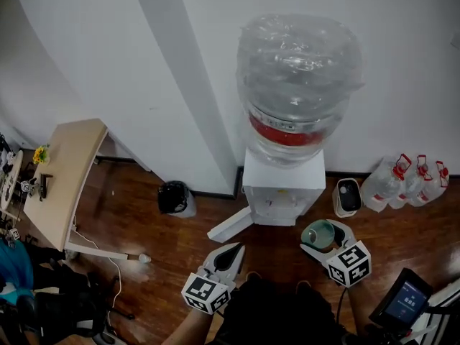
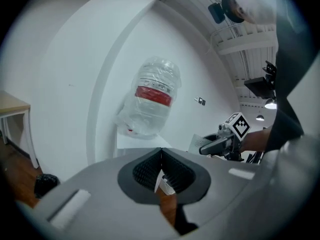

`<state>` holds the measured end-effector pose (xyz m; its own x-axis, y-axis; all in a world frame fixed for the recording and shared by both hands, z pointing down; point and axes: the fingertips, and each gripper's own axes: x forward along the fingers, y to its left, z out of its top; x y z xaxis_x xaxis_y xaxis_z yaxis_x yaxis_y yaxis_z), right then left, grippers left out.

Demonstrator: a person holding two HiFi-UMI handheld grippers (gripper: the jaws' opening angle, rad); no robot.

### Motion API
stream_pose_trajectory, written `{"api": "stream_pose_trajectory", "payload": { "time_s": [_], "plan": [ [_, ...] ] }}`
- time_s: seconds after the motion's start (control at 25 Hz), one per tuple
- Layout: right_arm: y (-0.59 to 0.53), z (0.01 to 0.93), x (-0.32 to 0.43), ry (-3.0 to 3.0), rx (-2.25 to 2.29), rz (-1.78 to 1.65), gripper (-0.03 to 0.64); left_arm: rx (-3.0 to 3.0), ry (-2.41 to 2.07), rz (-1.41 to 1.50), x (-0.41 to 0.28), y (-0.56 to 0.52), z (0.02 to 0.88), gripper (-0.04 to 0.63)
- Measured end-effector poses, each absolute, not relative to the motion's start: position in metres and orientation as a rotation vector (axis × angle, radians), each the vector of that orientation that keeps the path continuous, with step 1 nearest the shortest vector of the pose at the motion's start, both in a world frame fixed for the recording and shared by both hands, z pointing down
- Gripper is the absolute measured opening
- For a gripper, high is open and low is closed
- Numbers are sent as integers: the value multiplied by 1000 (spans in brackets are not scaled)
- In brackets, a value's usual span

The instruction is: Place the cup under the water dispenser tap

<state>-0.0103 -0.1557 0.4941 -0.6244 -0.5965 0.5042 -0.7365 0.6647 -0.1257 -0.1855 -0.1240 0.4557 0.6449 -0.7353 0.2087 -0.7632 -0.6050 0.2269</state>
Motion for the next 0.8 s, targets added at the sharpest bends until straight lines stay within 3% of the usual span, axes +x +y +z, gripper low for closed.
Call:
{"api": "stream_pose_trajectory", "payload": {
  "time_s": [0.32, 0.8],
  "plan": [
    [-181, 532, -30, -2383, 1170, 490, 391, 2579, -1086, 210, -211, -152, 480, -23],
    [-225, 679, -27, -2322, 1166, 522, 391, 2534, -1086, 331, -198, -190, 547, -23]
  ]
}}
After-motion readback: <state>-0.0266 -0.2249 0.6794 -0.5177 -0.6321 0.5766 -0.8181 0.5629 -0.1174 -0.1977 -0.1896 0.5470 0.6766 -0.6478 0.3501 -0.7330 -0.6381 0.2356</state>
